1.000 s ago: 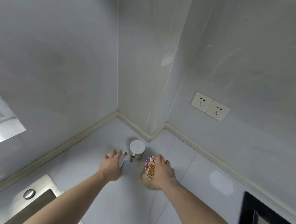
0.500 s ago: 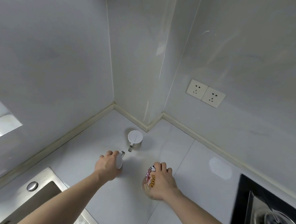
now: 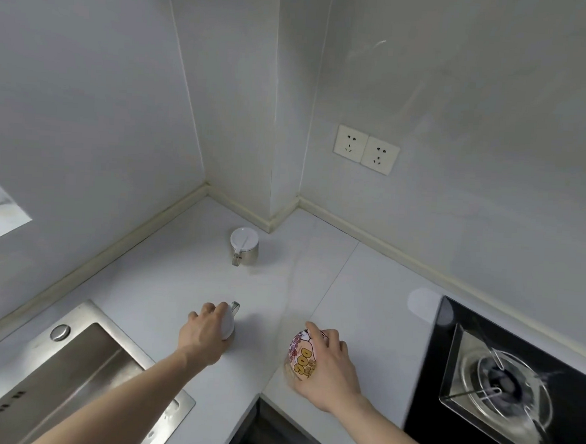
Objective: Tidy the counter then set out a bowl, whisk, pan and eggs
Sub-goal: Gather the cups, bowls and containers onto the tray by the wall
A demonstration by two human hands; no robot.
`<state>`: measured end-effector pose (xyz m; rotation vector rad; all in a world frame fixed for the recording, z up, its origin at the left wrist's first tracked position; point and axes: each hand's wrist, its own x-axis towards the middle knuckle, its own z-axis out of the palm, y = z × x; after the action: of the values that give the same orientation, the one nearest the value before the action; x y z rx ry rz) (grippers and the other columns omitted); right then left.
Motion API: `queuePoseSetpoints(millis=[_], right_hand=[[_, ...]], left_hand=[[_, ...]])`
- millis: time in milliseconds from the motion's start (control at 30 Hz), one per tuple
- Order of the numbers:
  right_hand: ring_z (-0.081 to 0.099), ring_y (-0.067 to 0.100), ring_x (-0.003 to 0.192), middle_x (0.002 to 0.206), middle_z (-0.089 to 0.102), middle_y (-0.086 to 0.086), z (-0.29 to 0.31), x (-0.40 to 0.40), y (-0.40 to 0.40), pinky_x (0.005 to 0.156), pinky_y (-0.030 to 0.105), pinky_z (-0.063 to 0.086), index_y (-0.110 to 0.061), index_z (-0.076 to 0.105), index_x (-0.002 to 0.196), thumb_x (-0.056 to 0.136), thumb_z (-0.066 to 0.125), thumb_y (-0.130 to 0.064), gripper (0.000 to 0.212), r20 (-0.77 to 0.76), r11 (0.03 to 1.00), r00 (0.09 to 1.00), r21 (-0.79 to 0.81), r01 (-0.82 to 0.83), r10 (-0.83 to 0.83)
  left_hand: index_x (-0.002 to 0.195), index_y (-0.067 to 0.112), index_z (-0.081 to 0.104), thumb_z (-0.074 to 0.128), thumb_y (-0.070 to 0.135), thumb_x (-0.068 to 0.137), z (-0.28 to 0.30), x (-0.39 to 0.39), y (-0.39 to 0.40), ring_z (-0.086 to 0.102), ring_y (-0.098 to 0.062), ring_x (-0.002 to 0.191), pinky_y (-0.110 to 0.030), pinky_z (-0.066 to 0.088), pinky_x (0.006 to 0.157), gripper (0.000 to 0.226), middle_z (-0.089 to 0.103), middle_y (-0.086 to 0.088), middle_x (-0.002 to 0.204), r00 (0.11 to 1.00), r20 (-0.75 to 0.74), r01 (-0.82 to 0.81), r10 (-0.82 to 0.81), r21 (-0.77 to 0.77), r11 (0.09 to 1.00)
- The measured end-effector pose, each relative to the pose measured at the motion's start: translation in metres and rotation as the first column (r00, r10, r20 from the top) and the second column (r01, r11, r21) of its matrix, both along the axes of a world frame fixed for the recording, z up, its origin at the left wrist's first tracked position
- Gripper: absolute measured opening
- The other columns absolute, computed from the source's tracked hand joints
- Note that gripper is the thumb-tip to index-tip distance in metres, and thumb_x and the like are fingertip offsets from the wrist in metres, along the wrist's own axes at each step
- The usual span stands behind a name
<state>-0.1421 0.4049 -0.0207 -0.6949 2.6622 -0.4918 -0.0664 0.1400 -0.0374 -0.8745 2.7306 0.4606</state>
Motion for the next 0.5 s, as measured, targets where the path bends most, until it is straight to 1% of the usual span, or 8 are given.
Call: queuePoseSetpoints(millis=[67, 167, 233, 333, 400, 467, 500], right_hand=[[0.042, 0.017, 0.119, 0.133, 0.030, -0.012, -0.001, 0.007, 0.018, 0.086, 0.030, 0.055, -0.047, 0.013, 0.151, 0.074, 0.056, -0.077, 0.094, 0.006, 0.999, 1.000, -0.044, 0.029, -0.029], [0.045, 0.010, 0.119, 0.131, 0.029, -0.018, -0.006, 0.014, 0.038, 0.087, 0.023, 0.051, -0.050, 0.007, 0.153, 0.071, 0.061, -0.076, 0.102, 0.033, 0.987, 0.996, -0.130, 0.092, -0.088], [0.046, 0.006, 0.118, 0.130, 0.030, -0.020, -0.009, 0.018, 0.045, 0.088, 0.020, 0.051, -0.048, 0.007, 0.154, 0.067, 0.067, -0.076, 0.108, 0.058, 0.973, 0.989, -0.180, 0.145, -0.137], [0.048, 0.005, 0.122, 0.134, 0.035, -0.018, -0.017, 0.025, 0.051, 0.092, 0.020, 0.051, -0.041, 0.013, 0.153, 0.062, 0.076, -0.072, 0.114, 0.109, 0.943, 0.970, -0.234, 0.237, -0.217], [0.049, 0.002, 0.123, 0.136, 0.038, -0.019, -0.019, 0.030, 0.052, 0.093, 0.017, 0.050, -0.041, 0.014, 0.153, 0.060, 0.081, -0.067, 0.118, 0.157, 0.911, 0.952, -0.287, 0.297, -0.261], [0.049, -0.002, 0.125, 0.137, 0.040, -0.024, -0.022, 0.035, 0.051, 0.095, 0.013, 0.048, -0.043, 0.014, 0.155, 0.057, 0.087, -0.064, 0.123, 0.225, 0.853, 0.921, -0.357, 0.380, -0.317], [0.049, -0.004, 0.126, 0.139, 0.041, -0.026, -0.025, 0.039, 0.051, 0.098, 0.014, 0.048, -0.044, 0.015, 0.155, 0.054, 0.090, -0.063, 0.126, 0.264, 0.816, 0.901, -0.389, 0.427, -0.345]], left_hand=[[0.129, 0.032, 0.043, 0.060, 0.048, 0.090, 0.001, 0.002, 0.013, 0.045, -0.026, 0.089, -0.035, 0.047, 0.065, 0.046, 0.051, 0.001, 0.123, 1.000, 0.006, -0.005, 0.005, -0.008, 1.000], [0.128, 0.032, 0.043, 0.062, 0.048, 0.089, 0.001, 0.000, 0.026, 0.051, -0.030, 0.095, -0.036, 0.047, 0.066, 0.047, 0.050, 0.000, 0.122, 1.000, 0.001, -0.005, 0.005, -0.006, 1.000], [0.127, 0.032, 0.043, 0.062, 0.049, 0.088, 0.000, 0.001, 0.031, 0.051, -0.030, 0.095, -0.036, 0.046, 0.065, 0.046, 0.050, 0.000, 0.121, 1.000, 0.002, -0.002, 0.002, -0.004, 1.000], [0.126, 0.035, 0.042, 0.060, 0.052, 0.089, -0.003, 0.000, 0.037, 0.046, -0.027, 0.090, -0.034, 0.044, 0.062, 0.045, 0.049, 0.001, 0.121, 1.000, 0.015, 0.025, -0.025, -0.014, 1.000], [0.123, 0.036, 0.042, 0.059, 0.054, 0.088, -0.005, -0.001, 0.038, 0.046, -0.027, 0.089, -0.035, 0.046, 0.062, 0.043, 0.050, 0.002, 0.120, 0.999, 0.002, 0.048, -0.048, -0.008, 0.999], [0.122, 0.036, 0.042, 0.060, 0.053, 0.086, -0.006, -0.004, 0.037, 0.048, -0.027, 0.089, -0.035, 0.048, 0.062, 0.043, 0.049, 0.003, 0.119, 0.996, -0.001, 0.090, -0.090, -0.003, 0.996], [0.123, 0.037, 0.041, 0.061, 0.053, 0.086, -0.006, -0.005, 0.035, 0.049, -0.027, 0.090, -0.035, 0.049, 0.062, 0.044, 0.049, 0.004, 0.120, 0.994, 0.004, 0.112, -0.112, 0.000, 0.994]])
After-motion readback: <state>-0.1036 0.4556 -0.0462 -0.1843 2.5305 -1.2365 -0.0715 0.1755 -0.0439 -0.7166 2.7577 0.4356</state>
